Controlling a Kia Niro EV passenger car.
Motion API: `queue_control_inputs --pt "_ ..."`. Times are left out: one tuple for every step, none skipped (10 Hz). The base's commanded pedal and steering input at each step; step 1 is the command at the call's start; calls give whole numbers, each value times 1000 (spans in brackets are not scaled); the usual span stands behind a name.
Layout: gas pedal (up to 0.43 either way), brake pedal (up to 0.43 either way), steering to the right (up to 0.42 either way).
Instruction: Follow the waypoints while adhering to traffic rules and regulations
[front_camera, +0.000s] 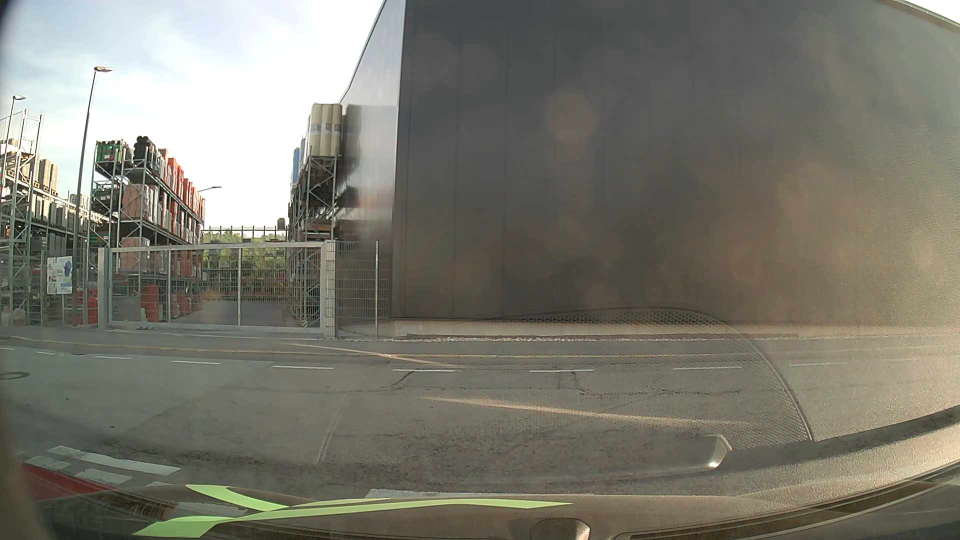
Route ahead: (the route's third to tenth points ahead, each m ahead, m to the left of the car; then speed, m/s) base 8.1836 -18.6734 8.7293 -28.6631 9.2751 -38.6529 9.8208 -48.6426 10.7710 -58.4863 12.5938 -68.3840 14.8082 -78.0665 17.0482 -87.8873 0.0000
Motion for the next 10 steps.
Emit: queue_control_inputs --pt "0 537 448" --pt "0 537 448" --pt "0 537 448" --pt "0 537 448" --pt "0 537 448" --pt "0 537 448" --pt "0 537 448" --pt "0 537 448" --pt "0 537 448" --pt "0 537 448"
